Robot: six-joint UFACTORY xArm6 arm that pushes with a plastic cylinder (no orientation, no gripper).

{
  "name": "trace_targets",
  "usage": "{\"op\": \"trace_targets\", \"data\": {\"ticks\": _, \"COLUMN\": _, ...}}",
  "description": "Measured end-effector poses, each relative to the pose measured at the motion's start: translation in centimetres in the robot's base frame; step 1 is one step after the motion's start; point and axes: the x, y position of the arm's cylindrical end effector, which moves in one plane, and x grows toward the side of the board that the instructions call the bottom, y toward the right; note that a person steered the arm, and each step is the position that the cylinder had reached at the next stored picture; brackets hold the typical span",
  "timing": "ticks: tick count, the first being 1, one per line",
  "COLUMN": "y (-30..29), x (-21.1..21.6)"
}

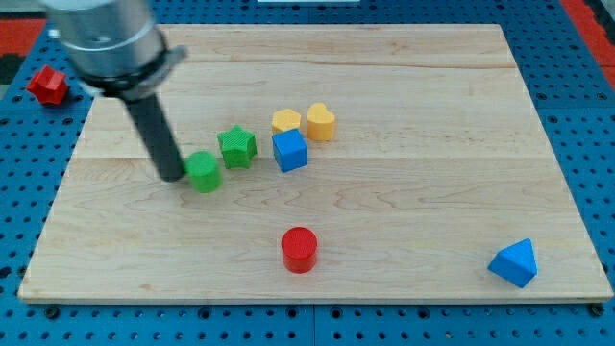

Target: Move the red circle into the blue cube

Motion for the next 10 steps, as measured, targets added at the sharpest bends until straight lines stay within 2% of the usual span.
{"op": "trace_targets", "data": {"ticks": 1, "y": 2.1, "x": 0.6}}
{"op": "trace_targets", "data": {"ticks": 2, "y": 1.1, "x": 5.8}}
{"op": "trace_targets", "data": {"ticks": 3, "y": 3.0, "x": 11.6}}
{"op": "trace_targets", "data": {"ticks": 5, "y": 13.4, "x": 13.9}}
{"op": "trace_targets", "data": {"ticks": 6, "y": 15.2, "x": 14.1}}
{"op": "trace_targets", "data": {"ticks": 7, "y": 13.7, "x": 9.7}}
{"op": "trace_targets", "data": {"ticks": 9, "y": 13.6, "x": 3.8}}
{"op": "trace_targets", "data": {"ticks": 10, "y": 17.4, "x": 6.5}}
